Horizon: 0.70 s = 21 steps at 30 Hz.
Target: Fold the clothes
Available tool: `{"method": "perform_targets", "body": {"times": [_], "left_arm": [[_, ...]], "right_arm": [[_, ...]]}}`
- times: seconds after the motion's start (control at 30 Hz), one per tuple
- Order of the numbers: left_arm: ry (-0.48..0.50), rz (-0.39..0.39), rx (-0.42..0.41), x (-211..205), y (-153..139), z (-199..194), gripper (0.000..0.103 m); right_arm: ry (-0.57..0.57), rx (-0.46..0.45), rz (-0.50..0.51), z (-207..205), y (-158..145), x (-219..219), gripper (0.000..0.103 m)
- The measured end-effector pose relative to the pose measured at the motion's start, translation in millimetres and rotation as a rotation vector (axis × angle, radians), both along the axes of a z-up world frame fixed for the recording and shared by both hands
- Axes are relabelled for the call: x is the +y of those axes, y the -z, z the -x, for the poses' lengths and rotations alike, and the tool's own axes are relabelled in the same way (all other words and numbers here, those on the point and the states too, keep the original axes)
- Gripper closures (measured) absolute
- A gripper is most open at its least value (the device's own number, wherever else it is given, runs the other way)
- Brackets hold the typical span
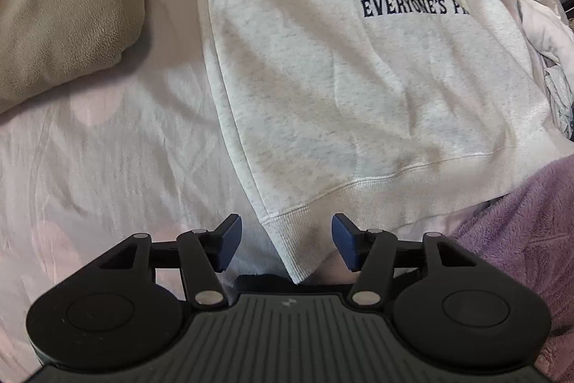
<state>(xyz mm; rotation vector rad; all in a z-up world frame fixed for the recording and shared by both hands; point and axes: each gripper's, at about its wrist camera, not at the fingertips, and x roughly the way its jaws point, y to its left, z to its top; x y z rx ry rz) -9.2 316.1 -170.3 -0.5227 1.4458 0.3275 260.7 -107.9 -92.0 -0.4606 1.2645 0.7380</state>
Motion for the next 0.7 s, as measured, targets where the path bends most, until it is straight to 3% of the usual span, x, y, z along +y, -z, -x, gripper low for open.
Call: {"method": "perform_targets", "body": {"times": [0.07, 0.3, 0.4, 0.57, 0.6, 0.7], "left_arm": [[-0.009, 0.012, 0.032, 3, 11, -6, 0.048], [-0.028, 0.054, 0.162, 4, 51, -21, 0.047], [-0.035, 0.101, 0.191, 2, 67, -22, 0.047], [-0.025, 0.096, 0.207, -3, 75, -20, 0.045], [-0.023, 0.093, 0.207, -3, 76, -19, 0.045], [-0.026, 0.086, 0.191, -4, 73, -16, 0.052]], "right_arm": [[0.005, 0.043, 0.002, -11, 12, 3, 0.043], [0.019, 0.168, 0.011, -35, 49, 8, 0.042], [0.034, 0.222, 0.0, -43, 60, 6, 0.042], [0.069, 0.339, -0.04, -54, 79, 1, 0.042], [0.083, 0.376, -0.06, -55, 83, 0, 0.043], [0.1, 0.446, -0.124, -56, 86, -2, 0.06]]}}
